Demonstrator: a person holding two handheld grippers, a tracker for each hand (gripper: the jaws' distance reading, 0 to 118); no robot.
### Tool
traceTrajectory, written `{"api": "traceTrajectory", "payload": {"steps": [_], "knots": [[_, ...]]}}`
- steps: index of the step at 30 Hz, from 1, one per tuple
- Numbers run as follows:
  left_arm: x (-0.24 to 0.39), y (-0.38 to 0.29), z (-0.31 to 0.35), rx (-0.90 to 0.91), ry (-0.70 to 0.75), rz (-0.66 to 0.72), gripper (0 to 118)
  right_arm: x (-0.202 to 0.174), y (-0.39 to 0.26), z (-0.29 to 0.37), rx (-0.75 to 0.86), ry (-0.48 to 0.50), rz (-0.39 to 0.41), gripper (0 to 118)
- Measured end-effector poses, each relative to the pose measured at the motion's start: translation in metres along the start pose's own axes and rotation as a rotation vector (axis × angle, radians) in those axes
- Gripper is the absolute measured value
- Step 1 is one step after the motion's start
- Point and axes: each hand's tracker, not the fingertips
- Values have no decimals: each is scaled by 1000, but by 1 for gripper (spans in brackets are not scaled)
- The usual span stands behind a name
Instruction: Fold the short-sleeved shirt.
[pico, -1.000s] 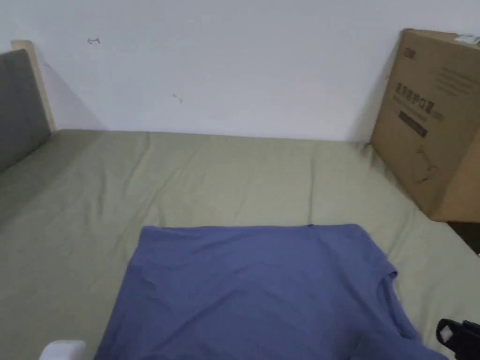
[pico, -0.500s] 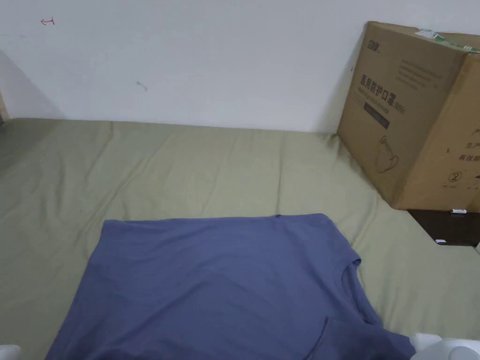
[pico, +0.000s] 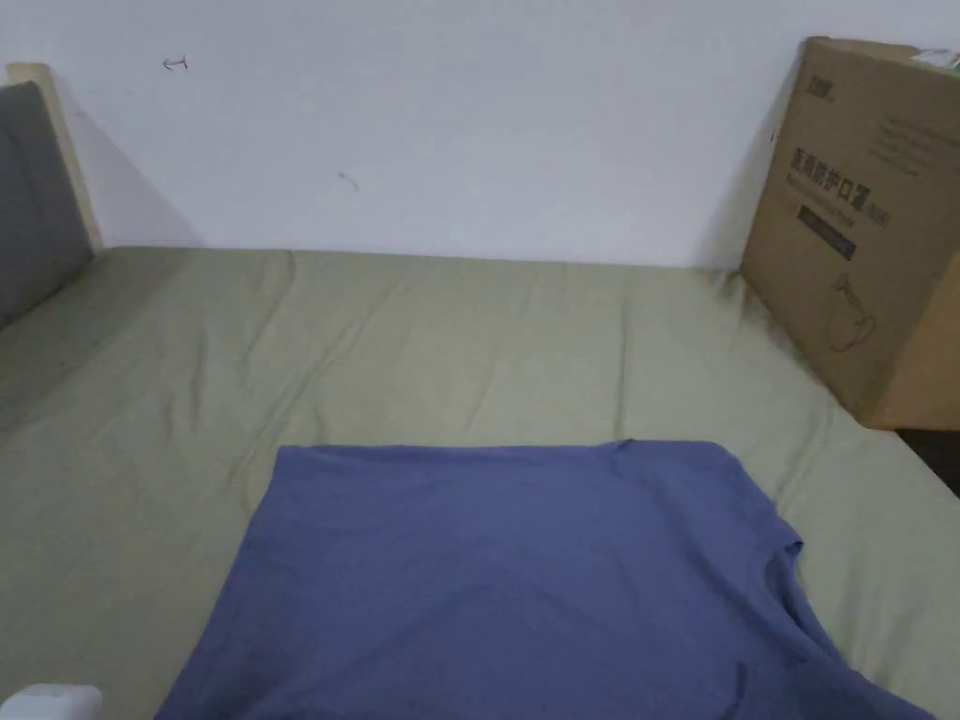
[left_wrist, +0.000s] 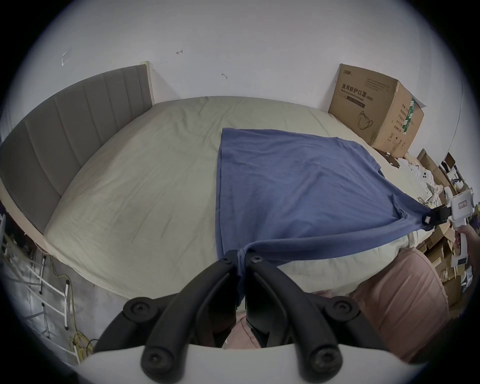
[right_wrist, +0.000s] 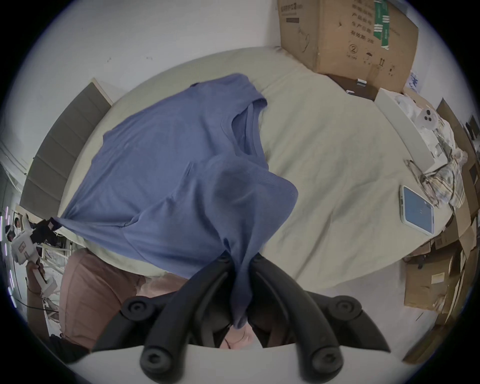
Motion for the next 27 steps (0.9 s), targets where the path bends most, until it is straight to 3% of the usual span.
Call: {"api": "traceTrajectory", "payload": {"steps": [10, 15, 20, 22, 23, 24, 25, 27], "knots": [[0, 39, 0, 9, 2, -42, 4, -8, 21, 26, 3, 48, -45, 7], [-7, 91, -57, -17, -7, -27, 4, -17, 92, -5, -27, 69, -139, 7], [-12, 132, -136, -81, 21, -25, 5, -14, 168, -67, -96, 96, -291, 7], [-14, 139, -162, -107, 23, -17, 5, -12, 190, -97, -125, 84, -313, 8], [-15, 141, -174, -114, 17, -8, 5, -13, 197, -112, -145, 50, -334, 11], [-16, 140, -184, -123, 7, 6, 8, -15, 202, -124, -160, 22, -353, 23], [-17, 139, -192, -128, -12, 35, 22, -14, 204, -134, -144, -13, -379, 55], [-19, 138, -199, -104, -48, 84, 38, -16, 203, -145, -105, -54, -426, 78]]}}
